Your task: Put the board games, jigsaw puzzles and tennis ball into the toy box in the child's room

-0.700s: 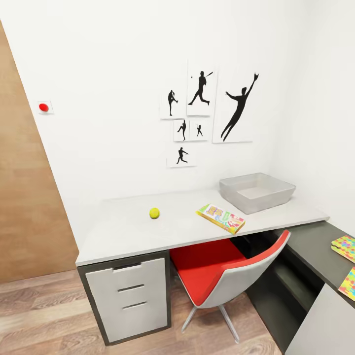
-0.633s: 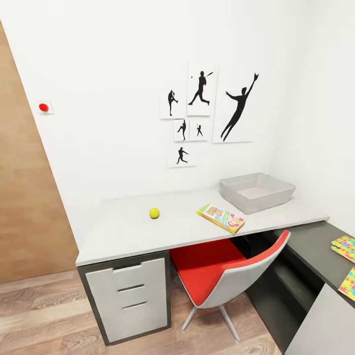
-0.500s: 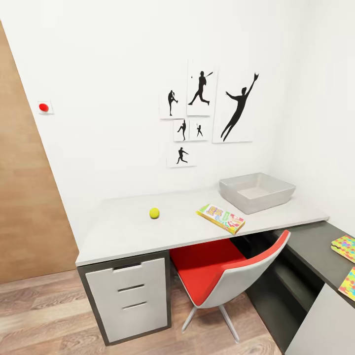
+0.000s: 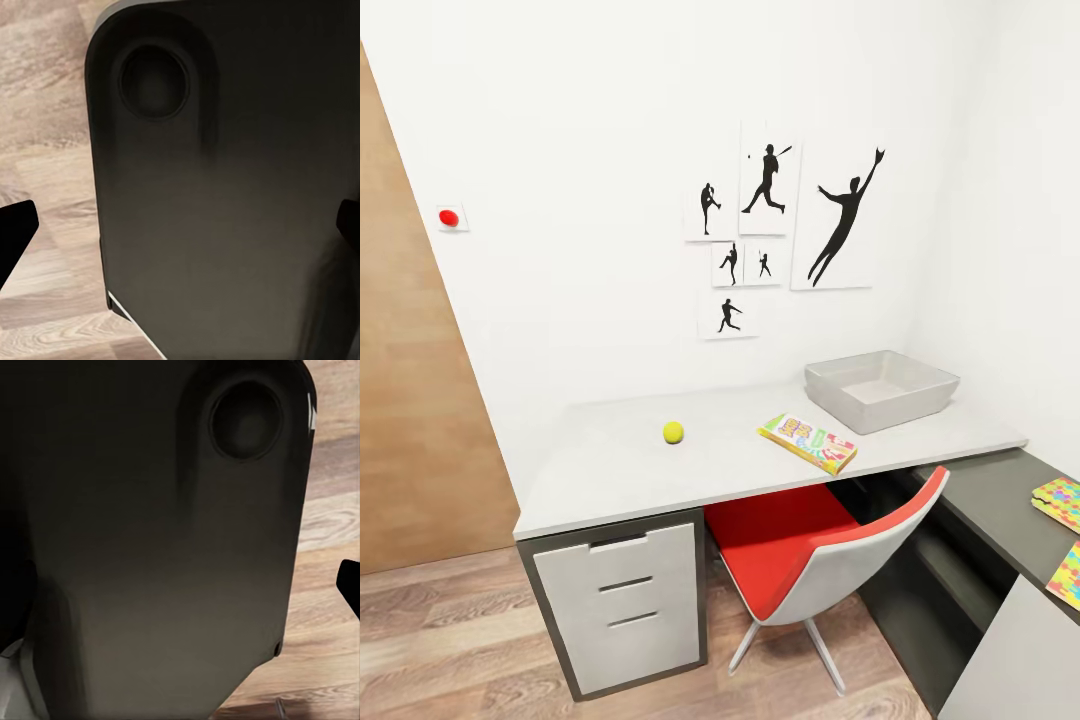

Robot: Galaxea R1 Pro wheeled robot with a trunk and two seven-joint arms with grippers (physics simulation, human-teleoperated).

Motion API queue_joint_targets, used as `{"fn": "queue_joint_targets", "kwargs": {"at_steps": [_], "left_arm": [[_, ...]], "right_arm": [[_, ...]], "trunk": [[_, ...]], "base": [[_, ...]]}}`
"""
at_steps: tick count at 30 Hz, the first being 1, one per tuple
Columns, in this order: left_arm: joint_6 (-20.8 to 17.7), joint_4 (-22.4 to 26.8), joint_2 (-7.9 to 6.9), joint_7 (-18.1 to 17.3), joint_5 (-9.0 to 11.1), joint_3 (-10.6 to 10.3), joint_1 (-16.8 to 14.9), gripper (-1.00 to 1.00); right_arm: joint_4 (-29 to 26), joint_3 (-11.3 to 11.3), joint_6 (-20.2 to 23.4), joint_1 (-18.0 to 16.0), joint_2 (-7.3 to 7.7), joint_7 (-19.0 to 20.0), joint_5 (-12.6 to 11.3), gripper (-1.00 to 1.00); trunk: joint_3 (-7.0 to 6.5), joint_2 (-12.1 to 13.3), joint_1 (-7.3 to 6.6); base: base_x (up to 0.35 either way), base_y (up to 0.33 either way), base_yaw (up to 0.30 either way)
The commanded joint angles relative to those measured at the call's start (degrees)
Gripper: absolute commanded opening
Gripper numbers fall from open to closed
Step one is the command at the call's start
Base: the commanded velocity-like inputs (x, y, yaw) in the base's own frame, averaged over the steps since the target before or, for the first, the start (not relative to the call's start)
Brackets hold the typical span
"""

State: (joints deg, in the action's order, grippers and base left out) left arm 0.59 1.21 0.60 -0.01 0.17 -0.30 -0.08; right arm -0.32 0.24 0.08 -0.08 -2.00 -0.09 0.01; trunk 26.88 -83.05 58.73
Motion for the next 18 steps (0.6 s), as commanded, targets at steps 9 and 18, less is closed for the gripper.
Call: {"fn": "queue_joint_targets", "kwargs": {"at_steps": [9,18], "left_arm": [[-0.1,0.0,0.01,-0.2,0.0,0.0,0.0,1.00],[-0.3,0.0,-0.04,-0.3,0.1,0.1,0.0,1.00]], "right_arm": [[0.0,-0.2,-0.1,0.0,0.23,-0.1,0.0,1.00],[0.0,-0.2,0.0,0.0,0.34,0.0,-0.3,1.00]], "trunk": [[-0.85,2.0,-1.10],[-2.46,5.6,-3.08]], "base": [[0.000,0.000,0.000],[0.000,0.000,-0.074]]}}
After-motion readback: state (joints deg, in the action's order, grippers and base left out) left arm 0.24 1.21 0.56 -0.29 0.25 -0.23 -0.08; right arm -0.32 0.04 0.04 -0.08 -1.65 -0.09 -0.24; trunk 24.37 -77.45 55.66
